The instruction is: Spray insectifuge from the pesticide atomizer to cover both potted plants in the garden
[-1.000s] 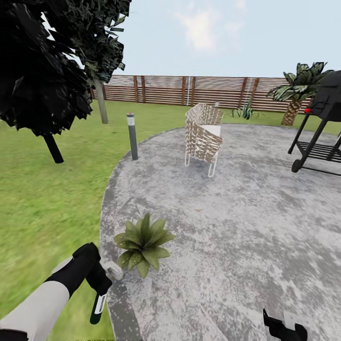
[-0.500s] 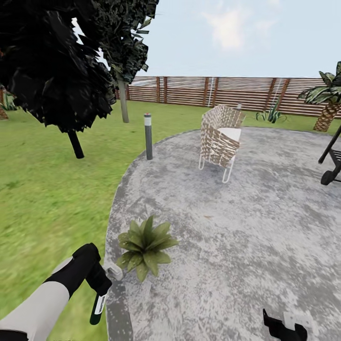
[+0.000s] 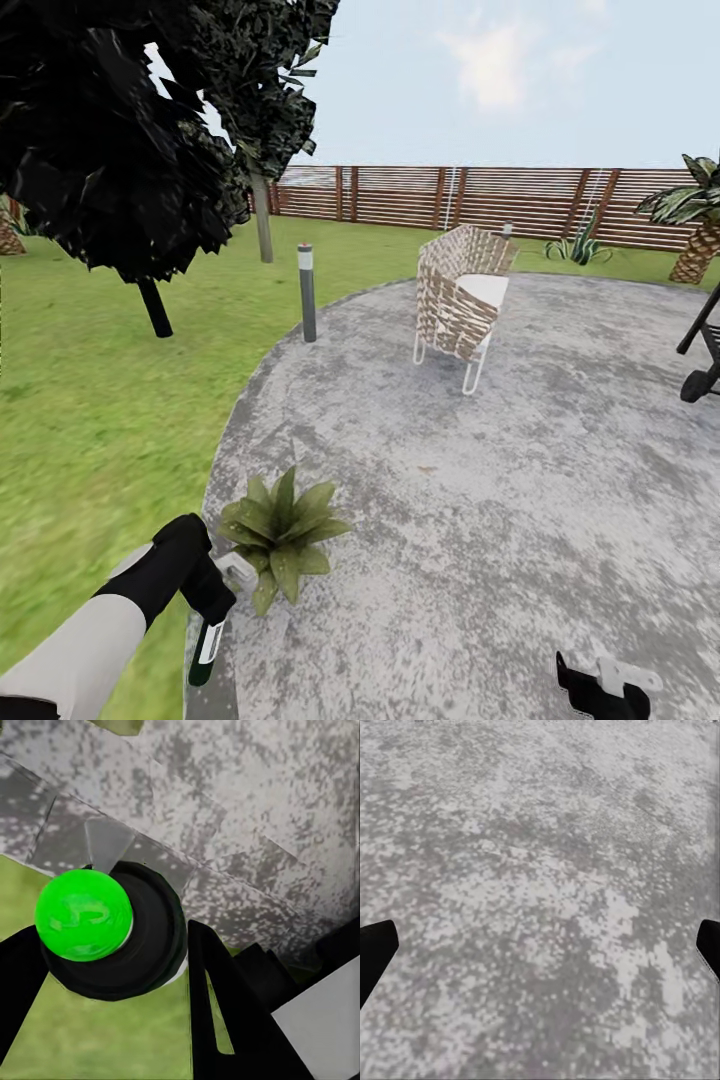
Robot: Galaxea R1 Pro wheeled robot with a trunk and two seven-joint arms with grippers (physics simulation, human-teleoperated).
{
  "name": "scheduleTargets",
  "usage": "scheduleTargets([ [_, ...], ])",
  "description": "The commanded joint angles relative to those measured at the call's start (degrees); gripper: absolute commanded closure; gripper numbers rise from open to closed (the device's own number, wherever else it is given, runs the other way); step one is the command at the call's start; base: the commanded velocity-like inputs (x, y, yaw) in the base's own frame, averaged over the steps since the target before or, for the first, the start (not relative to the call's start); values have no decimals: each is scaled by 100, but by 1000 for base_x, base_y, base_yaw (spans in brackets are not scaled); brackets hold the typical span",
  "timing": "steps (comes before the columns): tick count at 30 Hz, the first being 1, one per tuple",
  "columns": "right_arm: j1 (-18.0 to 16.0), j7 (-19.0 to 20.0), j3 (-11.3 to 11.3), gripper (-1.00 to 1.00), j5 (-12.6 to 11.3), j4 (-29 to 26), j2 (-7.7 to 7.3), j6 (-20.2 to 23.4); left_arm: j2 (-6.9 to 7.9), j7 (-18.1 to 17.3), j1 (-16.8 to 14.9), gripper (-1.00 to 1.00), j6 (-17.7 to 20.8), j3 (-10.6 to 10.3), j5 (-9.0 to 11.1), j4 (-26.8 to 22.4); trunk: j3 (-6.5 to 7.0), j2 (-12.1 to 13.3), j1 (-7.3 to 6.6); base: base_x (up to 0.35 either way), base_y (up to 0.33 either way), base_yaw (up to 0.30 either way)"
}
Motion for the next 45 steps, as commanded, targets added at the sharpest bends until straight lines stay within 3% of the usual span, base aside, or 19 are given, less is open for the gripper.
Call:
scheduleTargets([
  [1,-5,45,-41,-100,16,3,3,-23,3,-53,-4,100,33,-18,-43,-1,-6,-2,0,86,-112,253],
  [15,-6,45,-40,-100,19,11,3,-23,3,-53,-4,100,34,-24,-42,24,-6,-2,0,6,-14,276],
  [30,-5,45,-31,-100,19,12,9,-23,3,-53,-4,100,34,-5,-38,25,-6,-2,0,0,-259,125],
  [35,-5,45,-31,-100,19,12,12,-23,-4,-66,-4,100,26,542,-34,33,-6,-2,0,0,-272,276],
  [45,-5,45,-31,-100,19,16,12,-20,-5,-80,22,100,33,547,-16,76,-6,-2,0,27,-128,276],
])
